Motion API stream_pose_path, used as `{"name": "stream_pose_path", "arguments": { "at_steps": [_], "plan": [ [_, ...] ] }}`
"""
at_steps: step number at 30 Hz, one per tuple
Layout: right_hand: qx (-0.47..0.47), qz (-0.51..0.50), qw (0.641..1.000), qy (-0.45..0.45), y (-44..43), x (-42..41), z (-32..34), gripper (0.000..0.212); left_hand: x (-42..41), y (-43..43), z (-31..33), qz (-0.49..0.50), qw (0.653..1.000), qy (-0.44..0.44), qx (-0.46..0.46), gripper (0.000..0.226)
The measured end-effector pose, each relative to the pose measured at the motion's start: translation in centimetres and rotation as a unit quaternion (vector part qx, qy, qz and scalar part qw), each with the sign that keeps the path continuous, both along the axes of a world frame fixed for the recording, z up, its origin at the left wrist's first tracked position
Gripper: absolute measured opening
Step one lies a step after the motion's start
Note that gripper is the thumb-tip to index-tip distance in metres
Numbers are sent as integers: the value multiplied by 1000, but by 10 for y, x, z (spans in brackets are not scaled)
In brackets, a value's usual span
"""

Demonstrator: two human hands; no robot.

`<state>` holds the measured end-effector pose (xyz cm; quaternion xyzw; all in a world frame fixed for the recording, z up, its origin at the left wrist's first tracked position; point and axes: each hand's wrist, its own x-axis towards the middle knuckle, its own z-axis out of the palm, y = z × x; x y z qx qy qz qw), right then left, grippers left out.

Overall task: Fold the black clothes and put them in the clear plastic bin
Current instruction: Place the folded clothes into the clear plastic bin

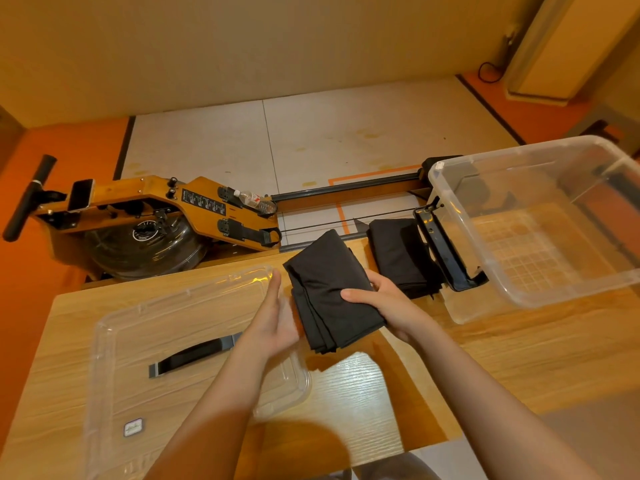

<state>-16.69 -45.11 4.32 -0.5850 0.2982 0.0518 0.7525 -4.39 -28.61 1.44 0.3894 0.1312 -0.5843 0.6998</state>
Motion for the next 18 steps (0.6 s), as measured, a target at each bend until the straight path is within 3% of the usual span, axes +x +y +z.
{"name": "stream_pose_path", "arguments": {
  "at_steps": [5,10,12,15,18],
  "plan": [
    [-4,80,997,3,-19,0,21,53,24,-11,21,-23,999,-41,-3,94],
    [-49,133,990,17,-52,0,53,63,58,-25,59,-159,975,-156,-18,112],
    [-66,144,987,18,-66,-1,65,63,66,-37,78,-228,938,-263,-7,113],
    [-99,163,981,26,-83,-2,83,71,64,-63,113,-331,851,-407,37,112],
    [-114,158,980,44,-97,-6,97,67,51,-90,136,-363,804,-466,66,90]
  ]
}}
